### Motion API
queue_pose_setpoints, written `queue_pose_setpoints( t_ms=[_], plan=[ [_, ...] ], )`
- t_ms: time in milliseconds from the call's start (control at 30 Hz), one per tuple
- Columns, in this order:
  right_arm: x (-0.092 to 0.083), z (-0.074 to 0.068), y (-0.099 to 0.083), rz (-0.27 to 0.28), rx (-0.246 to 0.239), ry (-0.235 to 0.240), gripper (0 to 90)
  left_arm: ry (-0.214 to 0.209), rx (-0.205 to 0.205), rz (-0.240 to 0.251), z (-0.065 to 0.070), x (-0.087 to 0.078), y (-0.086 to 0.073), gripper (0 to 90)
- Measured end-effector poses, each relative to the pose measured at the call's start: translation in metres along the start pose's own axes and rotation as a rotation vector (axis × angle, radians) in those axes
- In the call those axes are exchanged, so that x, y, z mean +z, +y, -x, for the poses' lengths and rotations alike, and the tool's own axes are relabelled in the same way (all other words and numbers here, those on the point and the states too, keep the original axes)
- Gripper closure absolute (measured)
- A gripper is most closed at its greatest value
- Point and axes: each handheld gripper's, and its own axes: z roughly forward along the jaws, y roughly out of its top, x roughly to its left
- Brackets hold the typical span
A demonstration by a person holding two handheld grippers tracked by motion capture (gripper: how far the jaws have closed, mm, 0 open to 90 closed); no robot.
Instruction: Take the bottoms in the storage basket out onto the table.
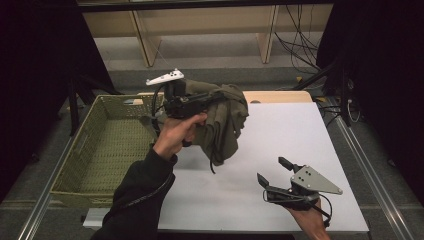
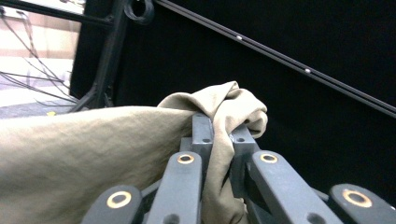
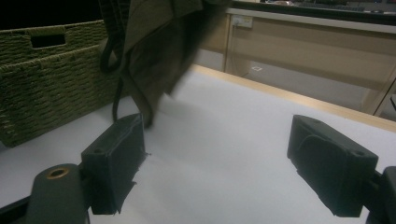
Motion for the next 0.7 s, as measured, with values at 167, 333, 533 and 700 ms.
queue_pose_setpoints(
  t_ms=[167, 333, 533, 700],
  plan=[
    [-0.001, 0.001, 0.000, 0.003, 0.002, -0.004, 19.9, -0.006, -0.031, -0.014, -0.005, 0.011, -0.005, 84.8],
    [-0.002, 0.002, 0.000, 0.008, 0.001, -0.005, 19.9, 0.011, -0.038, -0.025, -0.009, 0.016, -0.010, 84.9],
    [-0.001, 0.001, 0.000, 0.001, -0.001, -0.006, 19.9, 0.044, -0.042, -0.038, -0.015, 0.021, -0.015, 84.8],
    [-0.001, 0.001, 0.000, -0.001, -0.002, -0.007, 19.9, 0.072, -0.059, -0.069, -0.023, 0.033, -0.025, 84.6]
  ],
)
